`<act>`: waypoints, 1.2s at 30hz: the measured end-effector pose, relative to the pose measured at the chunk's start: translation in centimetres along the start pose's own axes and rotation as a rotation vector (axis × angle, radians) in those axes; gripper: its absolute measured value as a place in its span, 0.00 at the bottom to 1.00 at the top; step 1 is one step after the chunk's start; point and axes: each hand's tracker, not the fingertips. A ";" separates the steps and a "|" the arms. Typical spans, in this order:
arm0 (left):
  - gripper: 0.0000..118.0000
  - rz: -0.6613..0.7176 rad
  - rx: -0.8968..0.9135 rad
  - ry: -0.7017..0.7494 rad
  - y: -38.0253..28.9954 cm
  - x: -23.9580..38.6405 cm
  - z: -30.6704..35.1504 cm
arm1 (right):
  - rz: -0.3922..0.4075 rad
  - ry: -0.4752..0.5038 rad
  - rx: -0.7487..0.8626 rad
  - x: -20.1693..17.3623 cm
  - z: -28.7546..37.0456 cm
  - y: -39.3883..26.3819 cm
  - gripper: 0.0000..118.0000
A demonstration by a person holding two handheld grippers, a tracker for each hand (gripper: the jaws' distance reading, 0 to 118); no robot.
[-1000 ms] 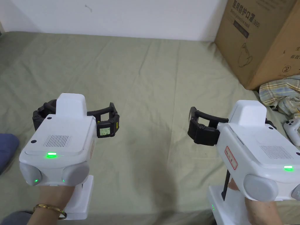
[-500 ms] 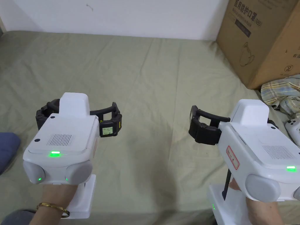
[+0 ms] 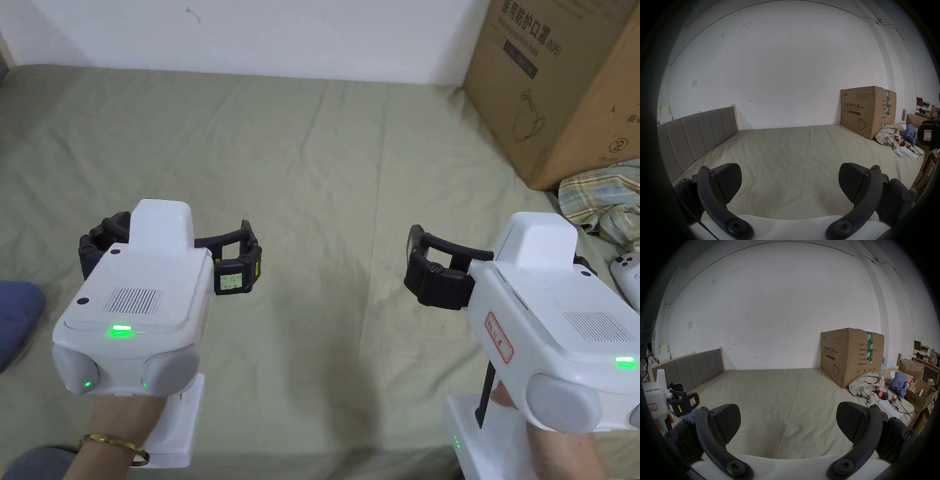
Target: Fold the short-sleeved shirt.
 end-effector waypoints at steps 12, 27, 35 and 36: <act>1.00 -0.005 0.001 -0.001 0.0 0.1 0.0 | 0.001 0.002 -0.003 -0.1 0.0 -0.1 0.99; 1.00 -0.002 0.002 -0.007 0.0 0.2 0.2 | 0.008 0.002 0.002 -0.1 0.2 0.0 0.99; 1.00 -0.003 0.007 -0.009 0.1 0.4 0.2 | 0.009 0.000 0.005 -0.1 0.3 0.0 0.99; 1.00 -0.001 0.007 -0.009 0.1 0.4 0.3 | 0.010 0.001 0.005 -0.1 0.3 0.0 0.99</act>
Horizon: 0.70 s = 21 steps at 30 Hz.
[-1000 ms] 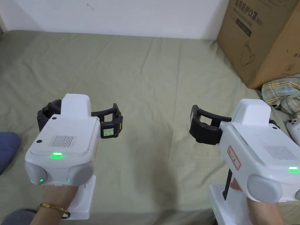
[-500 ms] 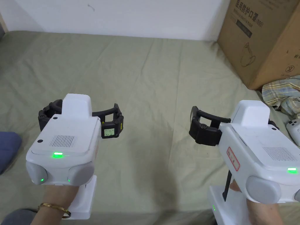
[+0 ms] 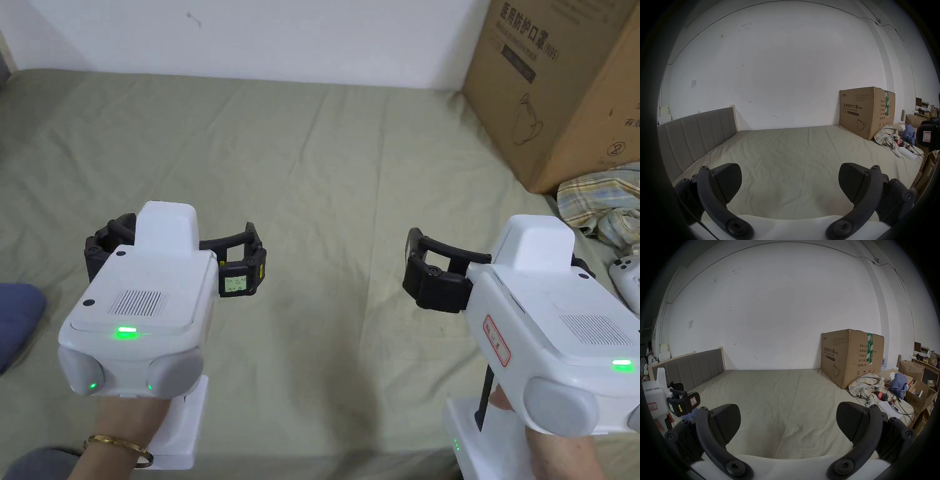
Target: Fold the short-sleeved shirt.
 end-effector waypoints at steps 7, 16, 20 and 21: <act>1.00 -0.002 0.004 -0.001 0.1 0.1 0.0 | 0.000 0.001 0.003 0.0 0.0 0.1 0.99; 1.00 -0.006 0.002 -0.002 0.1 0.1 0.1 | 0.003 0.002 0.001 -0.1 0.0 0.1 0.99; 1.00 -0.002 0.008 0.002 0.2 0.0 0.1 | 0.009 -0.005 0.003 -0.1 0.1 0.2 0.99; 1.00 0.000 0.010 0.001 0.2 0.0 0.1 | 0.007 -0.004 0.004 -0.1 0.1 0.3 0.99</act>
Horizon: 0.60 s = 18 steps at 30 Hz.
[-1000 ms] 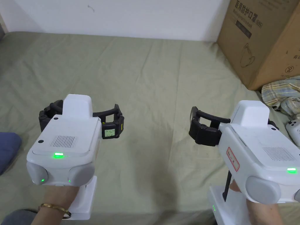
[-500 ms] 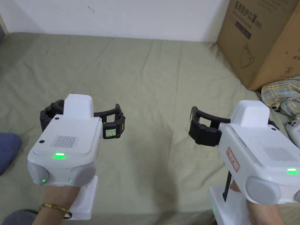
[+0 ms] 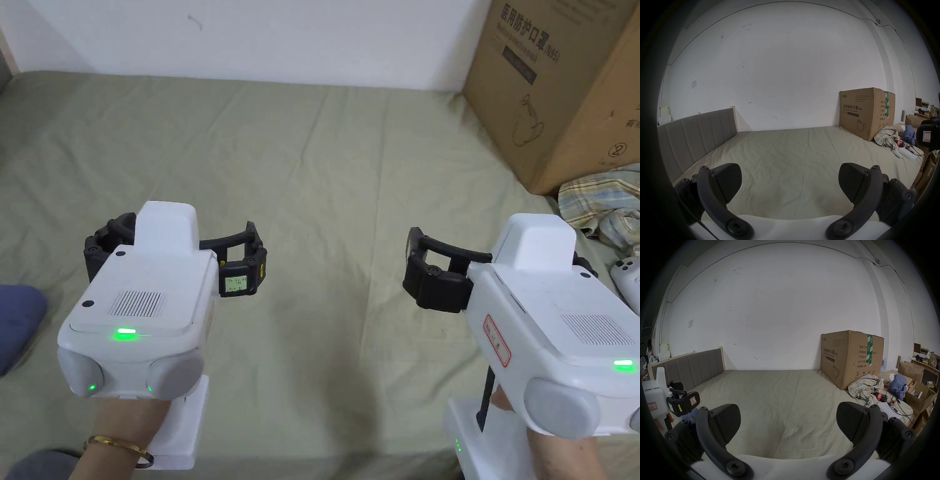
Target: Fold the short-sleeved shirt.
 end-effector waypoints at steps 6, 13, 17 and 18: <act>1.00 -0.006 -0.007 0.000 0.2 0.2 -0.1 | -0.055 0.018 -0.062 0.3 -0.6 0.7 0.99; 1.00 0.027 -0.034 -0.018 -0.8 0.8 0.8 | -0.325 0.093 -0.571 0.4 -2.0 2.6 0.99; 1.00 0.031 -0.061 -0.028 -1.6 1.1 1.0 | -0.332 0.112 -0.504 -0.8 -0.3 2.6 0.99; 1.00 0.026 -0.066 -0.029 -1.7 1.1 0.9 | -0.309 0.093 -0.494 -1.2 -0.1 2.8 0.99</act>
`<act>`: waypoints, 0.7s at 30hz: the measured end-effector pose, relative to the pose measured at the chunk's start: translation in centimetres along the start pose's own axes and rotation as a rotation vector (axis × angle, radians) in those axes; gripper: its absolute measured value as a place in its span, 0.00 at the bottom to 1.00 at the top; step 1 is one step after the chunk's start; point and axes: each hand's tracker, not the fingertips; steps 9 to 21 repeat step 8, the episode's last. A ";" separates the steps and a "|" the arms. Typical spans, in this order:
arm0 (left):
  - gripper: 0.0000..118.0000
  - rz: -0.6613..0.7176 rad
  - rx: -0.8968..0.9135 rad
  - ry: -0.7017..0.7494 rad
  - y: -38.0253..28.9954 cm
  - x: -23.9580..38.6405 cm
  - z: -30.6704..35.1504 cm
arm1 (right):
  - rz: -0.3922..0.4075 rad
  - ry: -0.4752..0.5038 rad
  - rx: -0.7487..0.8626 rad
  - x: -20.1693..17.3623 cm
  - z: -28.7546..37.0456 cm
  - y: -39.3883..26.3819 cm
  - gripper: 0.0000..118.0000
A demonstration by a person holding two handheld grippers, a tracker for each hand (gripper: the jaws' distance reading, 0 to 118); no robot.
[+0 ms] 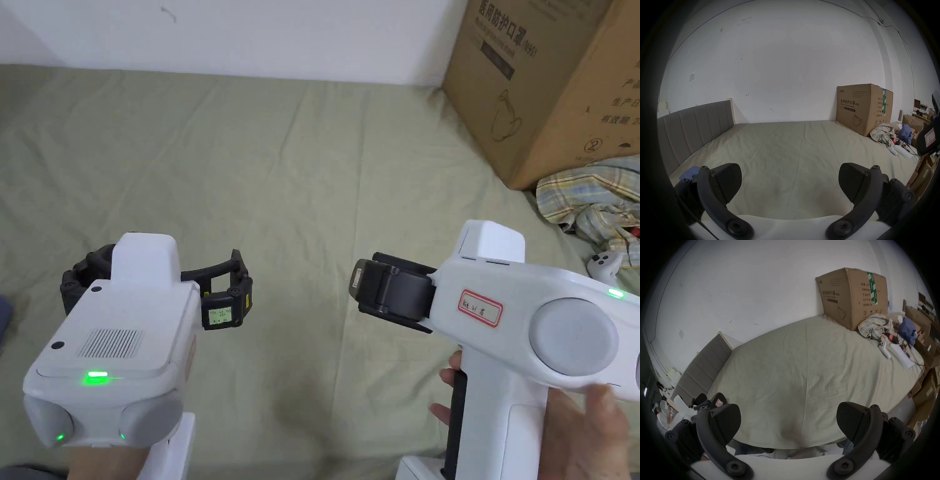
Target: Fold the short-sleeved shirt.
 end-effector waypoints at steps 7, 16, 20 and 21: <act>1.00 -0.008 -0.017 0.014 -0.6 -0.3 -0.3 | 0.123 -0.035 0.018 -0.7 0.2 0.4 0.99; 1.00 -0.007 -0.019 0.015 -0.7 -0.4 -0.3 | 0.117 -0.037 0.019 -0.8 0.2 0.5 0.99; 1.00 -0.007 -0.019 0.015 -0.7 -0.4 -0.3 | 0.117 -0.037 0.019 -0.8 0.2 0.5 0.99; 1.00 -0.007 -0.019 0.015 -0.7 -0.4 -0.3 | 0.117 -0.037 0.019 -0.8 0.2 0.5 0.99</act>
